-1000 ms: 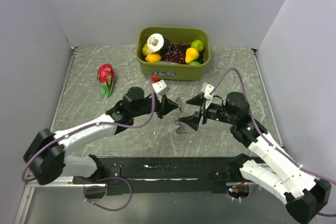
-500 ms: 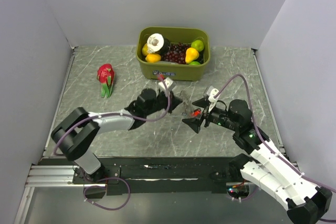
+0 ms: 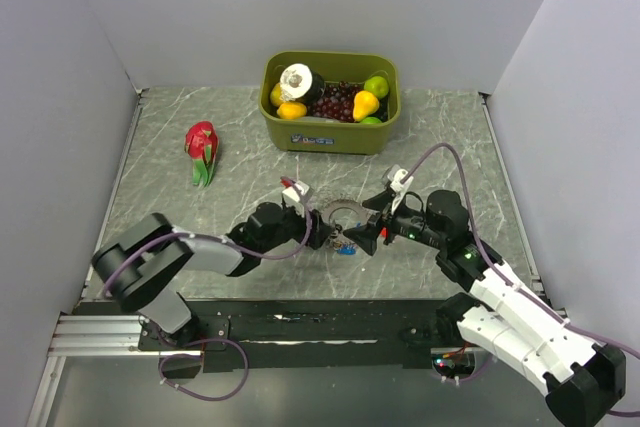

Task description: Put the keys on the keyring

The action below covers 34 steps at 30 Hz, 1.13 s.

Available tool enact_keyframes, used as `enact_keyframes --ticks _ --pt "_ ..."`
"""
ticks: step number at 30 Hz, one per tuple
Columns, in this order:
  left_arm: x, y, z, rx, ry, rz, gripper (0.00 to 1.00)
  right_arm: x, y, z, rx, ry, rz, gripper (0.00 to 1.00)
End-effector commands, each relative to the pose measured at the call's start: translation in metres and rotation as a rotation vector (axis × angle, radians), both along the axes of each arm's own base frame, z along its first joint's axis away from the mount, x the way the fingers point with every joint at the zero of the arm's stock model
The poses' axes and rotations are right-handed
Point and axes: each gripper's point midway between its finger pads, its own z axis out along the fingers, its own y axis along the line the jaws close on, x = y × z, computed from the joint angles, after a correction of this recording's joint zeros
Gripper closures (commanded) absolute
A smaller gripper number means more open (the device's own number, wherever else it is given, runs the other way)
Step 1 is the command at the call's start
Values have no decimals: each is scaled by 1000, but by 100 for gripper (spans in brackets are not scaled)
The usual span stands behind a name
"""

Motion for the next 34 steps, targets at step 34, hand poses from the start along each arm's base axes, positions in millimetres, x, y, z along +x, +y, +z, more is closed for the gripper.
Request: enact_keyframes --ticks 34 --pt "-9 223 130 -141 -290 864 3 58 -93 -1 41 -106 -665 0"
